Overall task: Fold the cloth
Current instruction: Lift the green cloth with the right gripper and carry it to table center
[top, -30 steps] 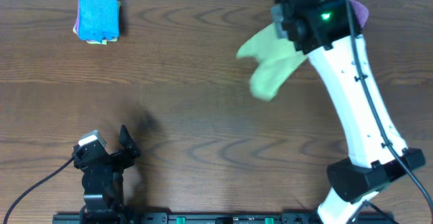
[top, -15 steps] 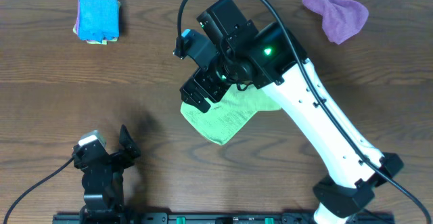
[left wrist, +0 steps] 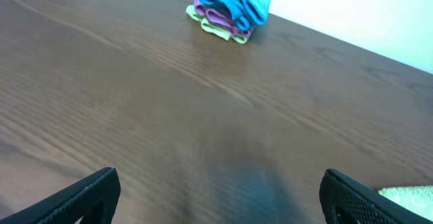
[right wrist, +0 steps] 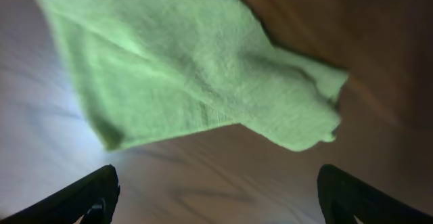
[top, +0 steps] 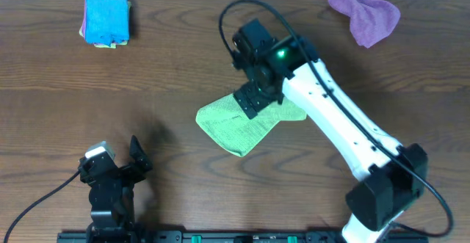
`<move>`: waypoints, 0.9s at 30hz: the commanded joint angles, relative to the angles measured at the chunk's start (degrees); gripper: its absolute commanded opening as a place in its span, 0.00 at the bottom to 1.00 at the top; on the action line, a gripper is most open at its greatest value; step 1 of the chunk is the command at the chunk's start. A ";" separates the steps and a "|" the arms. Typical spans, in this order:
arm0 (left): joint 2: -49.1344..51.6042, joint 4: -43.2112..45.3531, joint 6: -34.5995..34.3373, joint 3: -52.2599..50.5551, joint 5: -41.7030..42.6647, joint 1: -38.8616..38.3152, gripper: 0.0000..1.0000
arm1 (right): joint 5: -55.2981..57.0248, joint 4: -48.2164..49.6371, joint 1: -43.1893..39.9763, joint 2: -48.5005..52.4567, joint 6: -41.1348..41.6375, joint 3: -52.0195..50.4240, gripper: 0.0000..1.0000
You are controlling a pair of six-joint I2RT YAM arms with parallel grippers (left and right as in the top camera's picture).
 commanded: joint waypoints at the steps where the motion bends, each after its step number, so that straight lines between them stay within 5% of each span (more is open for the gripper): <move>1: -0.33 -0.35 0.00 -1.18 -0.39 -0.13 0.95 | 1.14 4.59 -1.31 -0.26 3.21 -6.93 0.92; 10: -0.33 -0.35 0.00 -1.18 -0.39 -0.13 0.95 | 1.01 23.12 -5.84 -0.26 3.21 -22.64 0.57; 13: -0.33 -0.33 -0.02 -1.18 -0.39 -0.13 0.95 | 0.26 26.21 -6.10 -0.26 3.21 -24.35 0.26; 27: -0.33 -0.35 0.00 -1.18 -0.39 -0.13 0.95 | -5.88 39.19 -5.92 6.49 3.02 -27.61 0.04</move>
